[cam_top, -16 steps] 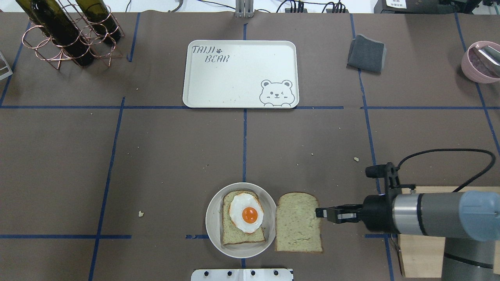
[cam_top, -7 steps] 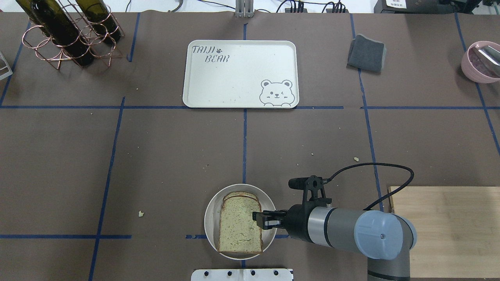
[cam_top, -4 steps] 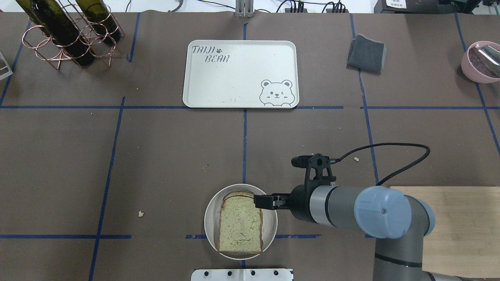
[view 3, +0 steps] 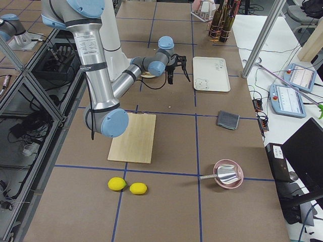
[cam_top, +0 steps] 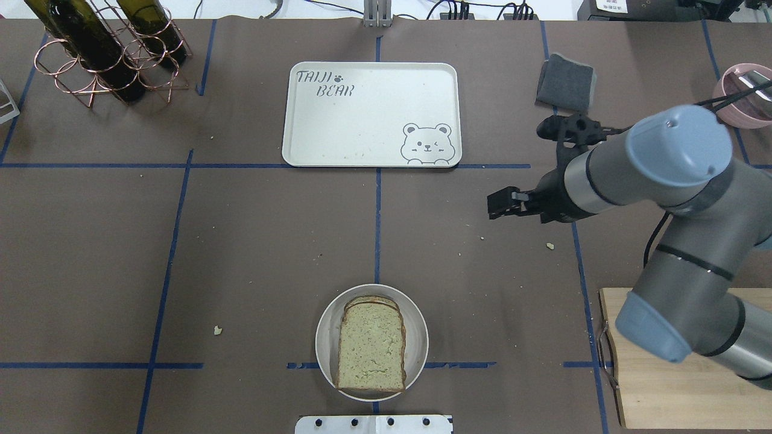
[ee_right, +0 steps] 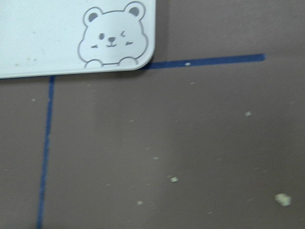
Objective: Make sandwich and place on tray
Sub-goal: 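Open the right gripper and withdraw it away from the plate, then reach the left gripper to the plate rim and grasp the plate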
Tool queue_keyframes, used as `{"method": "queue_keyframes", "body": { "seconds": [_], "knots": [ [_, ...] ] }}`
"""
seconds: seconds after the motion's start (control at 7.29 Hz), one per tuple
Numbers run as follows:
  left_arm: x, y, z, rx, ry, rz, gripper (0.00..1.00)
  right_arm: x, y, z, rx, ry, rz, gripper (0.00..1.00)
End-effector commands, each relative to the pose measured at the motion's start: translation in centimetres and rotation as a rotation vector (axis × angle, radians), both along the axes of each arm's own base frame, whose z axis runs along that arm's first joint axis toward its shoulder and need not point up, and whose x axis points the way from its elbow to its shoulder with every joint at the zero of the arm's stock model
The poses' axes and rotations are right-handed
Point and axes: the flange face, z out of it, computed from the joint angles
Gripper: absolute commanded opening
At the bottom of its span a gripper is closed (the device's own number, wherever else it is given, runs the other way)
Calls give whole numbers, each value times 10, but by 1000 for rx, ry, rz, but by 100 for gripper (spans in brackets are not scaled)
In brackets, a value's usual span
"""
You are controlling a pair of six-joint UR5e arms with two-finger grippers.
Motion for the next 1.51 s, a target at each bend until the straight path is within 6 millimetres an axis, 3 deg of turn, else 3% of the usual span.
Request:
{"method": "queue_keyframes", "body": {
  "seconds": [0.0,0.14,0.27,0.41,0.55,0.69,0.82,0.96,1.23,1.37],
  "knots": [
    [3,-41,-38,282,22,-3,100,111,-30,90,110,133,-117,100],
    [4,-56,-55,425,34,-4,100,178,-27,140,144,173,-166,100],
    [13,-63,-62,447,50,9,100,236,-11,186,169,219,-199,100],
    [38,-68,-78,350,137,-24,100,293,5,232,197,258,-236,100],
    [85,-73,-107,290,226,15,100,332,27,275,172,267,-246,100],
    [136,-57,-140,337,283,117,100,365,51,315,94,272,-198,100],
    [194,-41,-152,226,335,160,100,382,74,334,71,308,-192,100],
    [254,-15,-178,85,354,74,100,395,89,344,75,305,-197,100],
    [374,59,-242,-183,462,-36,100,400,94,349,62,304,-189,100],
    [434,99,-257,-245,480,-86,100,402,97,351,56,304,-184,100]
  ]
}}
